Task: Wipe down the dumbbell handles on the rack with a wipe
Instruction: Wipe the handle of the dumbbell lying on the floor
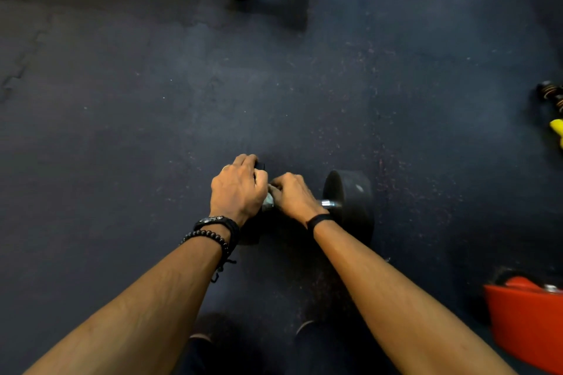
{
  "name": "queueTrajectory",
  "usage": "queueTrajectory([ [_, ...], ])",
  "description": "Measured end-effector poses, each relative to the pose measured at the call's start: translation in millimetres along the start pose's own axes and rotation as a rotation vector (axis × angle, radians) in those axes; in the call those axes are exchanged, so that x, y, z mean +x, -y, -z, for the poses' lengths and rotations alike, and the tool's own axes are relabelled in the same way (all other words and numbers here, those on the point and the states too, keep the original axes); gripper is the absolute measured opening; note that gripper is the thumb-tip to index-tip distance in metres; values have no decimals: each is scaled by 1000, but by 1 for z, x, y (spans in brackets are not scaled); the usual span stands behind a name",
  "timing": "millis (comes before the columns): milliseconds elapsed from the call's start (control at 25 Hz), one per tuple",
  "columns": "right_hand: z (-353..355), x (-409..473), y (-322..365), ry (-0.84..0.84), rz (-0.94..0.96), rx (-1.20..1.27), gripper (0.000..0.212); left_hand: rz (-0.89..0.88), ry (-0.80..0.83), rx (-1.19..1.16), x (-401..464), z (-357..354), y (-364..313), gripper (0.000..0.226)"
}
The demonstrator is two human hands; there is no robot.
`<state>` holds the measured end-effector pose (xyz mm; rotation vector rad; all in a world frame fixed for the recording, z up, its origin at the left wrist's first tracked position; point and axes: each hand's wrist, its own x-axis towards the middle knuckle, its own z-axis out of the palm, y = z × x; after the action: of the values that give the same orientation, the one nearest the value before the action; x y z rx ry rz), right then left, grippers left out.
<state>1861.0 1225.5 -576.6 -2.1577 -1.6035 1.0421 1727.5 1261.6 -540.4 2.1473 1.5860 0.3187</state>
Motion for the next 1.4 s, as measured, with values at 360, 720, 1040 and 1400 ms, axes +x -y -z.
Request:
queueTrajectory([
  [360, -41, -69, 12, -176, 232, -649, 74, 18, 4, -51, -1, -2, 3, 43],
  [720, -38, -74, 7, -169, -72, -599, 87, 22, 3, -51, 3, -4, 4, 33],
  [1040, -38, -85, -7, -315, -162, -486, 87, 38, -11, -55, 2, -1, 5, 33],
  [1400, -76, -82, 3, -489, -238, -77, 92, 83, -59, -67, 7, -5, 3, 26],
])
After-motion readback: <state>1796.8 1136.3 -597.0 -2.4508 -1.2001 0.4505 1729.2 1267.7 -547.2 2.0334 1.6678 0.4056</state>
